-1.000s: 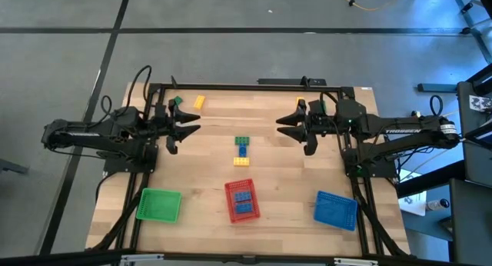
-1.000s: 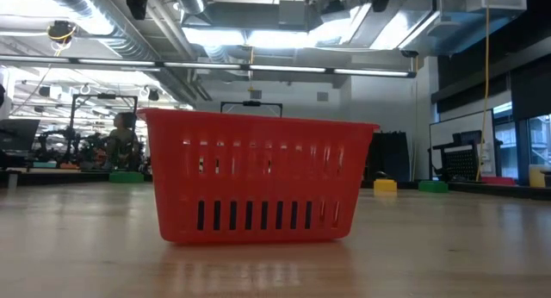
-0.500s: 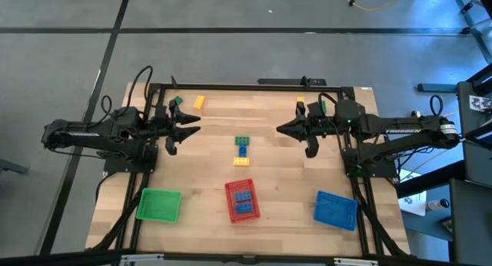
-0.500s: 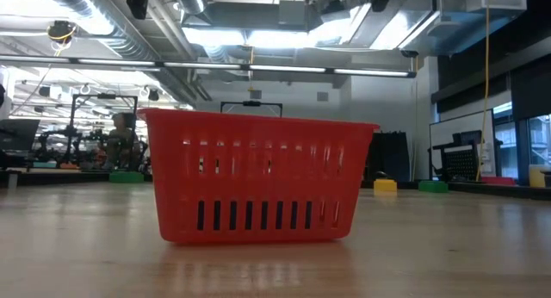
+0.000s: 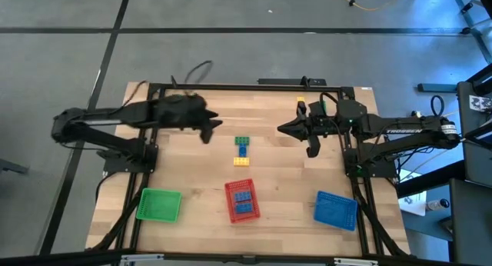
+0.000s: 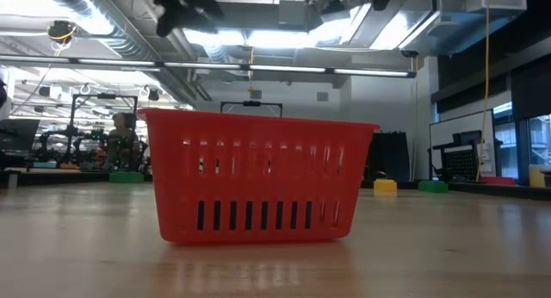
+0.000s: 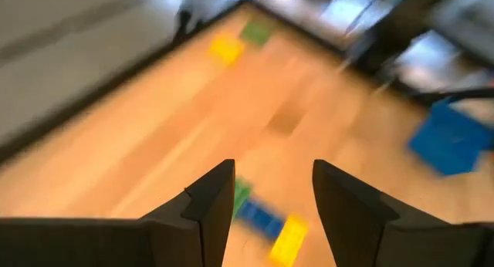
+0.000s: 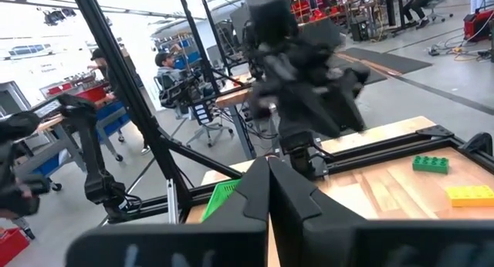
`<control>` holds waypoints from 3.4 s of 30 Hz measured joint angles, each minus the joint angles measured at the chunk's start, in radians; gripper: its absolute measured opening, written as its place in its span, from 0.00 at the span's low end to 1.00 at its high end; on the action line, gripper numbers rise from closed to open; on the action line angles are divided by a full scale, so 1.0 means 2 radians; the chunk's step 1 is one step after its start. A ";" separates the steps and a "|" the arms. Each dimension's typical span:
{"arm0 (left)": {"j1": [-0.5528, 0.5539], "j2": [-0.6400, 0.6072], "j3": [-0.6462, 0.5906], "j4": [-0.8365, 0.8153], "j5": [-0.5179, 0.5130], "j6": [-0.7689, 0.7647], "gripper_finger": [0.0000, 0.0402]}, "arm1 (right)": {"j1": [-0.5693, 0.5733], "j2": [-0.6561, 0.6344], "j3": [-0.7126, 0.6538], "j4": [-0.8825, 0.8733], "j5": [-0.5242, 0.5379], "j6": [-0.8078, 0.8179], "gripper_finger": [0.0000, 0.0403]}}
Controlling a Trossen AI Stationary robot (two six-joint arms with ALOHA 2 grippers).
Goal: Sort & place blocks by color
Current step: Put the blue game piece into the red bin
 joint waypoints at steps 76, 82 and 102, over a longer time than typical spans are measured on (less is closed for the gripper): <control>-0.050 0.428 0.144 -0.015 -0.019 -0.386 0.42 | -0.001 -0.019 0.000 -0.025 -0.054 -0.011 0.00; -0.056 0.429 0.143 -0.023 -0.034 -0.396 0.42 | -0.001 -0.019 0.000 -0.029 -0.054 -0.012 0.00; -0.064 0.429 0.143 -0.034 -0.046 -0.415 0.42 | -0.001 -0.019 0.000 -0.033 -0.058 -0.015 0.00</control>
